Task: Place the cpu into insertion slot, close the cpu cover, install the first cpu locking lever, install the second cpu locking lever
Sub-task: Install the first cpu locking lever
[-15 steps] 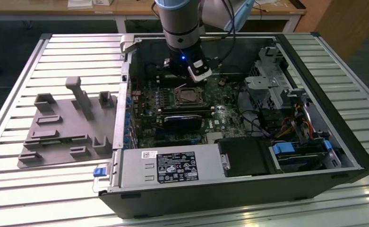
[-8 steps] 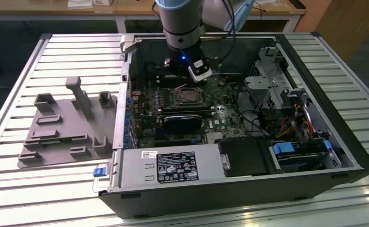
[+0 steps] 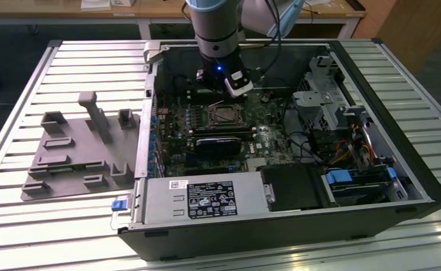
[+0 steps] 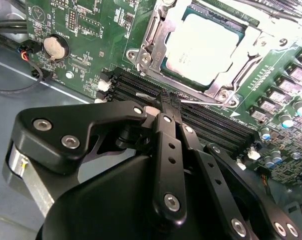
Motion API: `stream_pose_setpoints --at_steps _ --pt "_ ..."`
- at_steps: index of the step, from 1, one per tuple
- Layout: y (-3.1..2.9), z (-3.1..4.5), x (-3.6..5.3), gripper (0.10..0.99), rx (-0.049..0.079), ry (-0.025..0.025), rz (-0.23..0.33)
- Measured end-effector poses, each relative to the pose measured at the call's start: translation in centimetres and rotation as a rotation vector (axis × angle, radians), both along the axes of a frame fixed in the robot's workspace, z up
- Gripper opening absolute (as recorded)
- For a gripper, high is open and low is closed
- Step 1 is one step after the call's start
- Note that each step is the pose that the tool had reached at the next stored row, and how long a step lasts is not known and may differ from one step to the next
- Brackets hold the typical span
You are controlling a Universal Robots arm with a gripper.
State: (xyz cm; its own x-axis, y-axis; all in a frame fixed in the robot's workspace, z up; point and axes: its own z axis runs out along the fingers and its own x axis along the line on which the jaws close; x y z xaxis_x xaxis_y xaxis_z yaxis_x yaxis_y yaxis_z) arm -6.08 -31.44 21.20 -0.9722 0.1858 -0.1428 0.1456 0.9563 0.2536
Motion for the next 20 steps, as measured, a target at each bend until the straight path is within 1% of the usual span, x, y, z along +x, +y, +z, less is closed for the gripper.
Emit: stream_pose_setpoints --at_steps 1,2,3,4,5,7,13,20 --pt "0.0 0.0 0.0 0.102 -0.001 -0.0004 0.0" --pt "0.01 -0.02 -0.02 0.102 -0.004 -0.0041 -0.001" --pt "0.01 -0.04 -0.04 0.102 -0.011 -0.0106 -0.003" --pt "0.02 -0.07 -0.04 0.102 -0.014 -0.0158 -0.007" --pt "0.03 -0.1 -0.06 0.102 -0.016 -0.0184 -0.01" --pt "0.06 -0.14 -0.08 0.102 -0.016 -0.0196 -0.019" --pt "0.22 -0.25 -0.19 0.102 -0.018 -0.0207 -0.058" --pt "0.72 -0.3 -0.46 0.102 -0.018 -0.0217 -0.085"
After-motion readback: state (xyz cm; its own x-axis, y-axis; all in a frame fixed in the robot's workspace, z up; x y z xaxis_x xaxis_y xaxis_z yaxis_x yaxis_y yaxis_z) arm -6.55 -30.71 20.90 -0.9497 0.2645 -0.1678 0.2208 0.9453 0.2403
